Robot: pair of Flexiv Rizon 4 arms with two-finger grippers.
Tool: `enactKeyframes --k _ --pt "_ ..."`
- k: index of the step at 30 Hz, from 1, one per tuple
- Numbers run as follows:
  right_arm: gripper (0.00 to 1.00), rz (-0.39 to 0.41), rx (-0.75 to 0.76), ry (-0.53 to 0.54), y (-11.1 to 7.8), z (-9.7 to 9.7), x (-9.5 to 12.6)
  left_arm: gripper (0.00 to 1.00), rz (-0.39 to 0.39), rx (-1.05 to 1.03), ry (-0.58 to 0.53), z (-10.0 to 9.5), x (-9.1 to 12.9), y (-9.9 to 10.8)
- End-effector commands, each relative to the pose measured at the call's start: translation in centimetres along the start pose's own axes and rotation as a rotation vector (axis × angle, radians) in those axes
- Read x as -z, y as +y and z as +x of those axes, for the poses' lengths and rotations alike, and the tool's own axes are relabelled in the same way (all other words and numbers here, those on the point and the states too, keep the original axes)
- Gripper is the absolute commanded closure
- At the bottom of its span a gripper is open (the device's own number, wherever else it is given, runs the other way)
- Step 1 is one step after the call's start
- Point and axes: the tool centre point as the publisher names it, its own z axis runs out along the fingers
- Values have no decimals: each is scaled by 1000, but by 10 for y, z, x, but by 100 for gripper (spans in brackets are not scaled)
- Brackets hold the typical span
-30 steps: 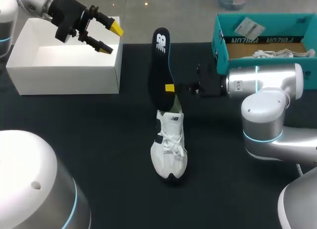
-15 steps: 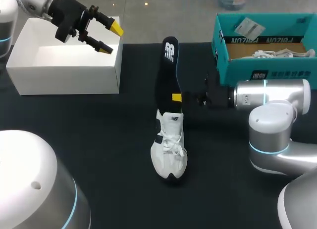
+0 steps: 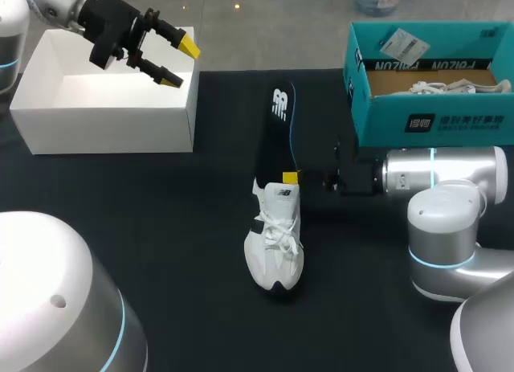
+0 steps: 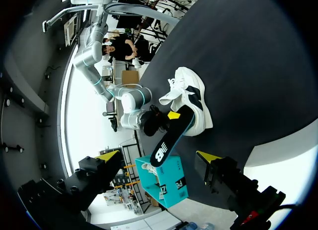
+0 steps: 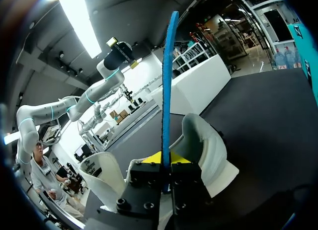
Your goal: Take the shoe out of the shoebox, open the shoe tongue, remove and reinsert the insole, then place the shoe into the shoebox
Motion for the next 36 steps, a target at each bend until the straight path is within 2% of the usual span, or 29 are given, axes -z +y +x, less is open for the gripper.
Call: enactKeyframes --k 1,10,11,12,13,16,17,23,27,28,31,35,36 --pt "100 18 -13 -2 -11 4 1 0 0 -1 3 0 0 0" --pt "100 32 -41 13 -20 6 -4 0 0 -1 3 0 0 0" --pt "85 29 -38 13 -18 6 -4 0 0 -1 3 0 0 0" --pt "57 29 -36 13 -16 6 -3 0 0 -1 3 0 0 0" --pt "42 35 -30 9 -14 6 -2 0 0 -1 3 0 0 0" --pt "11 39 -14 3 -6 5 -1 0 0 -1 3 0 0 0" --pt "6 41 -9 4 -3 5 0 0 0 -1 3 0 0 0" --pt "10 59 28 3 17 7 0 0 0 -1 3 0 0 0" --pt "20 74 48 2 29 3 2 0 0 -1 3 0 0 0" --pt "24 79 52 0 31 1 2 0 0 -1 3 0 0 0" --pt "47 87 57 -3 38 -6 4 0 0 -1 3 0 0 0" --pt "57 101 63 0 43 -13 2 0 0 -1 3 0 0 0" --pt "64 103 65 1 44 -14 1 0 0 -1 3 0 0 0"
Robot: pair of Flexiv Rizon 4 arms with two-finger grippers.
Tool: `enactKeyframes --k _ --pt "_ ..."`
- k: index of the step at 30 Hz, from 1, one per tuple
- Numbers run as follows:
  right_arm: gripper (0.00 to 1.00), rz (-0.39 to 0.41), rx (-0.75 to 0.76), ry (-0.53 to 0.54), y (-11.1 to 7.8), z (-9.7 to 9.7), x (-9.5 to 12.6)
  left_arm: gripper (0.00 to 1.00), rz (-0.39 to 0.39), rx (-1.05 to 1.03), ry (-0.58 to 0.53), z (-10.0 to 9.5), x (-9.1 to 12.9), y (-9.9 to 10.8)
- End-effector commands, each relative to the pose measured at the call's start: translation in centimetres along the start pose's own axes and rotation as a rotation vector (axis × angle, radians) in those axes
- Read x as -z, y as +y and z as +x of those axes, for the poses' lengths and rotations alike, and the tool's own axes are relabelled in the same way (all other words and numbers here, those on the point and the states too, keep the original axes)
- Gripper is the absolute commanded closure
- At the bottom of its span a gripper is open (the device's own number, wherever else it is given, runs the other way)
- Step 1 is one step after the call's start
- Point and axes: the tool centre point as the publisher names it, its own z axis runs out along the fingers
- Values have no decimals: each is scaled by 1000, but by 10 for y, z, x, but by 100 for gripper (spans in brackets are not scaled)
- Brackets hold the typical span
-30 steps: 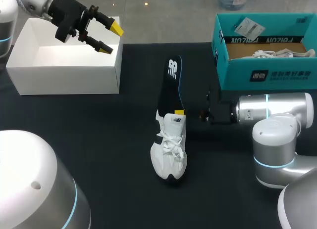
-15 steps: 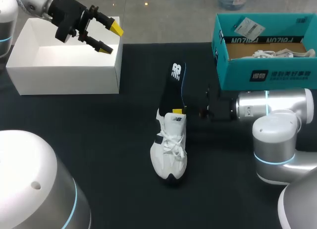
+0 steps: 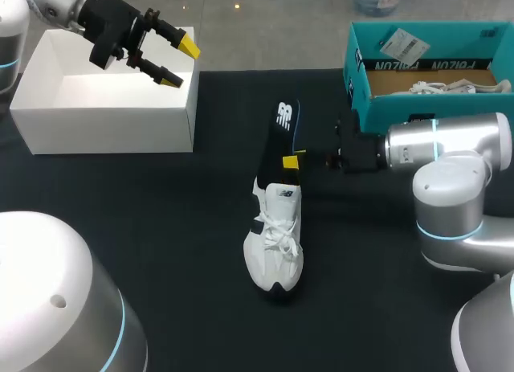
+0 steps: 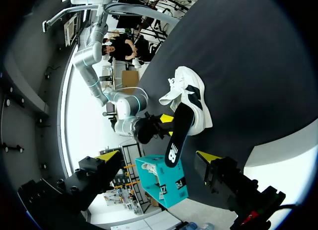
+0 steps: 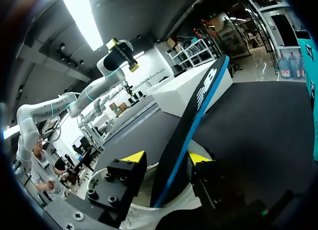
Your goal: Take the shoe out of the shoebox, open the shoe tongue, remove and reinsert the insole, then place the shoe into the shoebox
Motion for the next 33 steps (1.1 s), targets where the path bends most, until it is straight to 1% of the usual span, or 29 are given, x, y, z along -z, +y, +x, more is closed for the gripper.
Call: enactKeyframes --k 1,4,5,12,14,17,21,23,26,29,30,31,32,33 --pt "73 43 2 6 7 -7 -5 0 0 -1 3 0 0 0" --pt "98 48 8 5 8 -8 -6 0 0 -1 3 0 0 0" --pt "100 50 8 4 8 -8 -6 0 0 -1 3 0 0 0" --pt "100 79 1 12 1 -3 -6 0 0 -1 3 0 0 0" --pt "100 102 -9 21 -4 1 -7 0 0 -1 3 0 0 0" --pt "100 109 -22 30 -13 8 -7 0 0 -1 3 0 0 0" --pt "100 140 -57 34 -31 15 -9 0 0 -1 3 0 0 0" --pt "100 128 -74 36 -38 17 -9 0 0 -1 3 0 0 0" --pt "100 136 -97 41 -47 22 -11 0 0 -1 3 0 0 0" --pt "100 143 -107 44 -50 24 -12 0 0 -1 3 0 0 0" --pt "73 143 -101 39 -48 23 -12 0 0 -1 3 0 0 0" --pt "52 137 -92 35 -45 23 -11 0 0 -1 3 0 0 0" --pt "41 134 -81 28 -40 21 -11 0 0 -1 3 0 0 0" --pt "33 135 -72 22 -36 20 -10 0 0 -1 3 0 0 0"
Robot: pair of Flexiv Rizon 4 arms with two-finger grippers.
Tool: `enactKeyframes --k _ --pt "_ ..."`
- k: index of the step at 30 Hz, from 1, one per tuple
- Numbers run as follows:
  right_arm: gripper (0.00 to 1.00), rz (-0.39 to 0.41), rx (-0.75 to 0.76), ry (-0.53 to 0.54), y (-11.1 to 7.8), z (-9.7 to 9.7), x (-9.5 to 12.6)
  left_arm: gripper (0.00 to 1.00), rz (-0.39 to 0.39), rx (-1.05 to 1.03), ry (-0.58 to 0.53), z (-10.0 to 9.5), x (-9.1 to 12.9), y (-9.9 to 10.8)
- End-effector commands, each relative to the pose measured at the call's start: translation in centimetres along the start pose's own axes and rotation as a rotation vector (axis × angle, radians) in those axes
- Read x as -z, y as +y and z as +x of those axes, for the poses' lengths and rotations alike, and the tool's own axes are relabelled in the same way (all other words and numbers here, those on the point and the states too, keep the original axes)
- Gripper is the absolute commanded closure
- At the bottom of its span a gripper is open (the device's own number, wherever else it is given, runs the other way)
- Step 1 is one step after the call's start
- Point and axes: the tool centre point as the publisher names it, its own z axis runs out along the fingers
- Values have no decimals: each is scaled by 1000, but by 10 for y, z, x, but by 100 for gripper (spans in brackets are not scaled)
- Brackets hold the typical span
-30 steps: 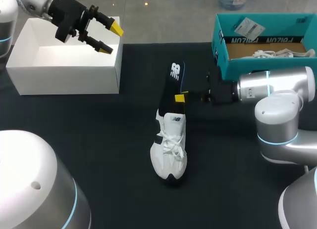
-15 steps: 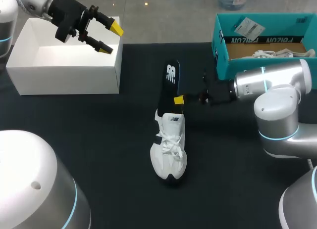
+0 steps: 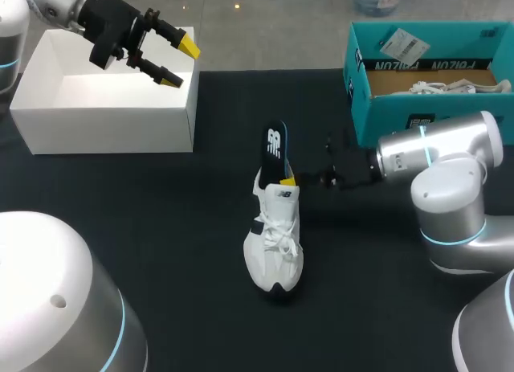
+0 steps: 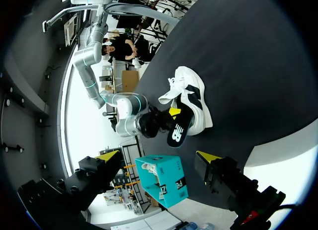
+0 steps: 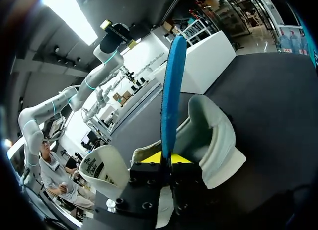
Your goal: Take the shoe out of the shoebox, open the shoe tongue, remove and reinsert the insole, then place the shoe into the shoebox
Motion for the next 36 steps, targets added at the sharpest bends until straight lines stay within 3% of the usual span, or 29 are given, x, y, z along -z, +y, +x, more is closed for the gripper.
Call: enactKeyframes --k 1,7,12,14,16,23,36 --pt "29 1 23 -21 14 1 3 0 0 -1 3 0 0 0" --pt "45 9 65 -32 40 -9 7 0 0 -1 3 0 0 0" --pt "58 25 72 -28 49 -19 7 0 0 -1 3 0 0 0" --pt "75 31 69 -27 49 -22 6 0 0 -1 3 0 0 0" --pt "100 40 58 -31 48 -24 5 0 0 -1 3 0 0 0" --pt "100 62 9 -30 35 -28 3 0 0 -1 3 0 0 0" --pt "100 106 -68 16 7 -2 -7 0 0 -1 3 0 0 0"
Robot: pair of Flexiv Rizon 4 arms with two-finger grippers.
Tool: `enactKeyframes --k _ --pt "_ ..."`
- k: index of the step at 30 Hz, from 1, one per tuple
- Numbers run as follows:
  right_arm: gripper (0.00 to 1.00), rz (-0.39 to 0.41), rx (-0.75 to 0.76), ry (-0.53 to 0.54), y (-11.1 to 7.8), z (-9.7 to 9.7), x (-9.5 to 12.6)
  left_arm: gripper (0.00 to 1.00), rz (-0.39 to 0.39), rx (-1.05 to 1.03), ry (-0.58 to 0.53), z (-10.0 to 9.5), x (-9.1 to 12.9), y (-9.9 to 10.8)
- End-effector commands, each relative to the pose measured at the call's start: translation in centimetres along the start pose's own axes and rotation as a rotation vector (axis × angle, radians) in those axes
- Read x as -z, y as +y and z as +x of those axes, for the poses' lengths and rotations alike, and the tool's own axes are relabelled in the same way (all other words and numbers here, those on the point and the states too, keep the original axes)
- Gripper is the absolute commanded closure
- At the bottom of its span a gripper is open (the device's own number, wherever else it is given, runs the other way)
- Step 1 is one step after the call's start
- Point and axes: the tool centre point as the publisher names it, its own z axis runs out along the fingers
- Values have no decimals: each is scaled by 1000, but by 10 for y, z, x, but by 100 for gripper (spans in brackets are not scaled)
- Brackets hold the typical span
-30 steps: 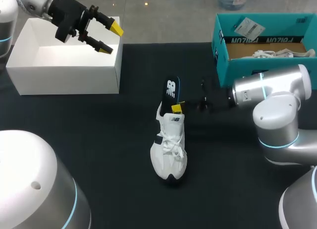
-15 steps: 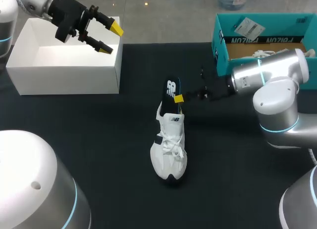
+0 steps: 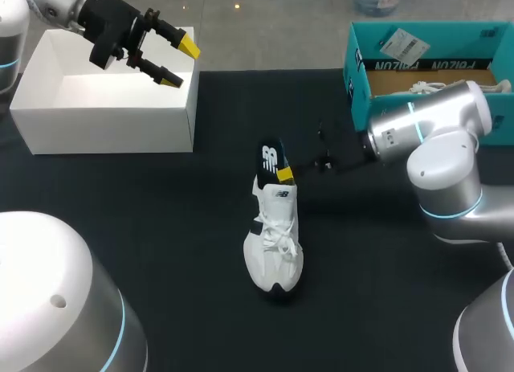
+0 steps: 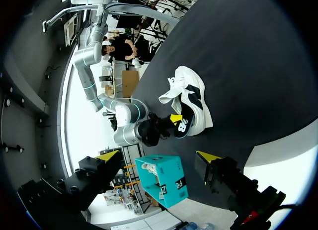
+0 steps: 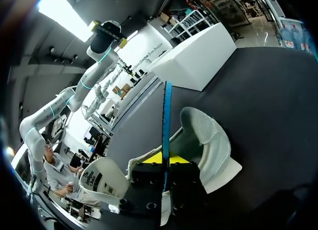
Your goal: Take the shoe out of the shoebox, open the shoe tongue, remove and reinsert the insole, then place the shoe into the shoebox
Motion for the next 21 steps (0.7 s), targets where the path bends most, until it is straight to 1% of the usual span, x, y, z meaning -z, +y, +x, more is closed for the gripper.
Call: enactKeyframes --k 1,6,8,9,10,11,14,16,17,21 --pt "100 -4 -18 -4 -9 6 -3 0 0 -1 3 0 0 0" --pt "100 -2 -39 14 -17 12 -6 0 0 -1 3 0 0 0" --pt "100 5 -44 16 -17 12 -7 0 0 -1 3 0 0 0" --pt "90 5 -37 9 -15 12 -6 0 0 -1 3 0 0 0" --pt "65 -5 -24 -2 -11 12 -4 0 0 -1 3 0 0 0" --pt "55 -13 -11 -10 -6 11 -1 0 0 -1 3 0 0 0" --pt "47 -12 25 -27 8 8 5 0 0 -1 3 0 0 0" --pt "48 -11 41 -31 17 5 7 0 0 -1 3 0 0 0" --pt "51 -8 50 -32 21 3 8 0 0 -1 3 0 0 0" --pt "56 -2 64 -28 31 -4 7 0 0 -1 3 0 0 0"
